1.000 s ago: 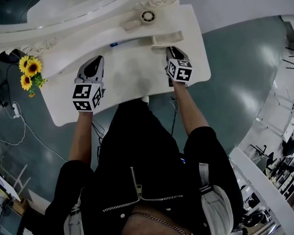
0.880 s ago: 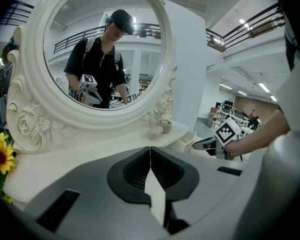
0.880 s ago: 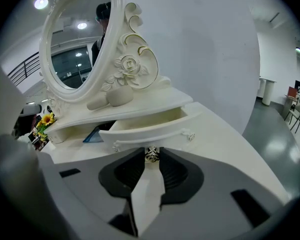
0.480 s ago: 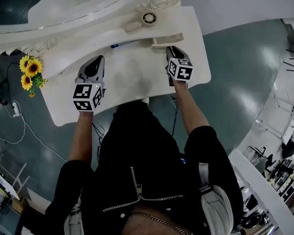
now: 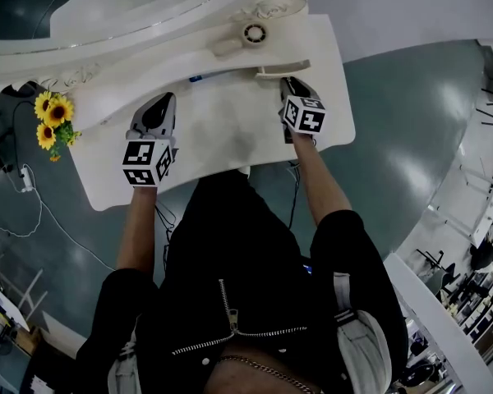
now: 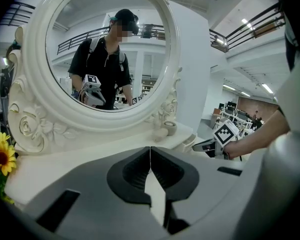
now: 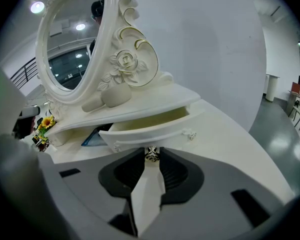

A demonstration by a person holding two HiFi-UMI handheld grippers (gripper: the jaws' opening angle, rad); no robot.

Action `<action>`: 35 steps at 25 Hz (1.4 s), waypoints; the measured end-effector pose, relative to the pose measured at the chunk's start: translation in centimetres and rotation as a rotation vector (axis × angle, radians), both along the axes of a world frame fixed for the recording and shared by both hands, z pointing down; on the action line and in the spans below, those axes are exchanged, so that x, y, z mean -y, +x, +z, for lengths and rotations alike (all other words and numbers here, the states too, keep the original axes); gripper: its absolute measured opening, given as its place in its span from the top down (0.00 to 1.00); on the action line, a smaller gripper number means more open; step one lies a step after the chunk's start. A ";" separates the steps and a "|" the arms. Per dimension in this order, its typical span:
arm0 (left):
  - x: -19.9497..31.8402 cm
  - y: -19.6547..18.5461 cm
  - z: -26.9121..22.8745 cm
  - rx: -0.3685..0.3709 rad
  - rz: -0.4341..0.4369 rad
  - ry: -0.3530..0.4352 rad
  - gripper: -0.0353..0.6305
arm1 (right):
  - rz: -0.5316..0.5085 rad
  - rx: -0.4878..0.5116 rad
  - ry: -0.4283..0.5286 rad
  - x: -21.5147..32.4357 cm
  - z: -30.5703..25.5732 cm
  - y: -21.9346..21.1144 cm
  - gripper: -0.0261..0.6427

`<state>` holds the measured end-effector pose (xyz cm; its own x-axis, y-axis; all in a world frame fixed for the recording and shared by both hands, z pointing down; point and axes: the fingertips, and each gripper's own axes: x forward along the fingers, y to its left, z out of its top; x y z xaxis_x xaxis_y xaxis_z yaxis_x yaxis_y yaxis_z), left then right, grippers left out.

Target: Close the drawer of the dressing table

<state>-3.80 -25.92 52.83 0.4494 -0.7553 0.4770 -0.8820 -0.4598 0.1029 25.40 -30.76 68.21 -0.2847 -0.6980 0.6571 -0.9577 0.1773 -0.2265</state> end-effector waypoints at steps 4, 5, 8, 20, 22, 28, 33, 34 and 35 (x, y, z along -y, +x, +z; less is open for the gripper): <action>0.2 -0.3 0.2 0.002 -0.006 -0.004 0.91 | -0.002 0.004 0.000 0.6 0.1 -0.1 0.82; 0.3 -0.3 0.2 0.002 -0.007 -0.004 0.91 | -0.002 0.005 0.000 0.8 0.1 -0.2 0.82; 0.5 -0.5 0.2 0.003 -0.012 -0.006 0.91 | -0.001 0.007 0.003 1.4 0.1 -0.3 0.82; 1.3 -1.7 -0.1 0.005 -0.032 0.000 0.91 | 0.001 0.008 0.013 3.0 0.1 -0.7 0.81; 1.5 -2.0 -0.1 0.005 -0.036 0.001 0.91 | 0.004 0.008 0.014 3.5 0.2 -0.8 0.81; 1.9 -3.0 -0.7 0.003 -0.047 0.014 0.91 | 0.019 0.008 0.021 4.6 0.1 -0.9 0.81; 2.2 -4.3 -1.3 0.000 -0.054 0.026 0.91 | 0.041 0.005 0.020 4.6 0.2 -0.9 0.82; 2.2 -4.5 -1.4 -0.001 -0.054 0.028 0.91 | 0.042 0.003 0.019 4.6 0.2 -0.9 0.82; 2.3 -4.6 -1.5 -0.003 -0.054 0.031 0.91 | 0.042 0.002 0.018 4.6 0.3 -0.8 0.83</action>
<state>-8.40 -28.19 51.37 0.4089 -0.7929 0.4517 -0.9054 -0.4146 0.0919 24.57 -35.33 68.46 -0.2564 -0.7211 0.6436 -0.9639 0.1409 -0.2260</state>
